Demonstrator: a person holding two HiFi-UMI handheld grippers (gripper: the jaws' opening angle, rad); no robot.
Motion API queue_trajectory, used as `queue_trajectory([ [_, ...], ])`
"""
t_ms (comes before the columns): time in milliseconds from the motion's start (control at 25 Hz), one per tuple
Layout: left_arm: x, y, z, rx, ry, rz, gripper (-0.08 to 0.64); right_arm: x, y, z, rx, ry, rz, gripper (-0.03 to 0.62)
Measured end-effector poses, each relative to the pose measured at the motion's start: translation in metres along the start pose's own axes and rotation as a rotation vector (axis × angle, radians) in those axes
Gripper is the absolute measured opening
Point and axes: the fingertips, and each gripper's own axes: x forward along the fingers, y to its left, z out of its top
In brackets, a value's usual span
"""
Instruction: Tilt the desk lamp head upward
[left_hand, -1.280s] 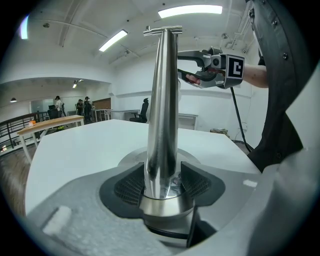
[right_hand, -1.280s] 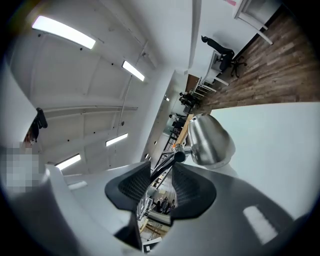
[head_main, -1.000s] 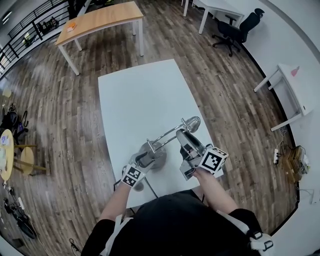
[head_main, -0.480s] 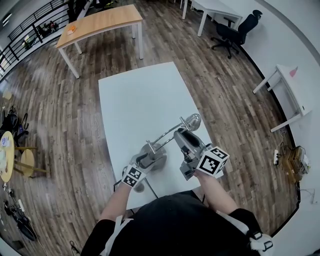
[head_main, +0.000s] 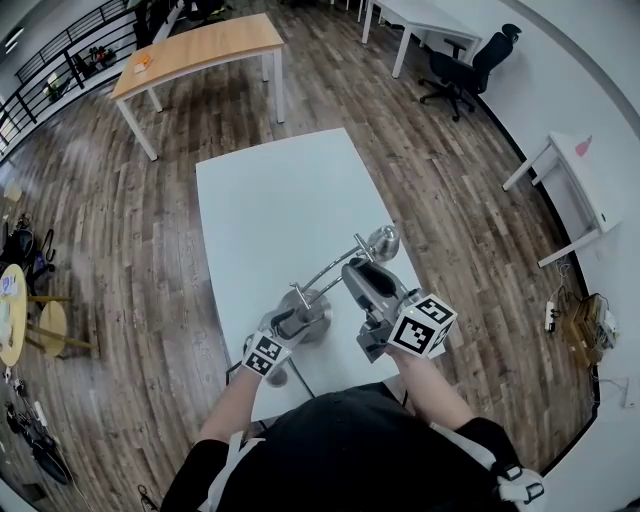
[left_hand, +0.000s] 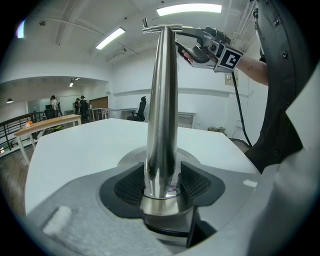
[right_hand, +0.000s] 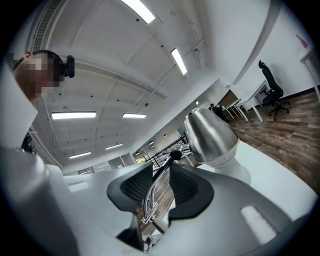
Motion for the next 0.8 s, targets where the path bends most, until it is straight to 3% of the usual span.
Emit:
queue_trajectory([
  [360,0.000,0.002,0.003,0.000,0.005,-0.007,0.238,0.009,0.025,0.008,-0.156,0.024,0.035,0.098],
  [800,0.005,-0.001,0.006,-0.003,0.009,-0.003,0.236,0.009,0.036,0.011,-0.245,0.045,0.066,0.094],
])
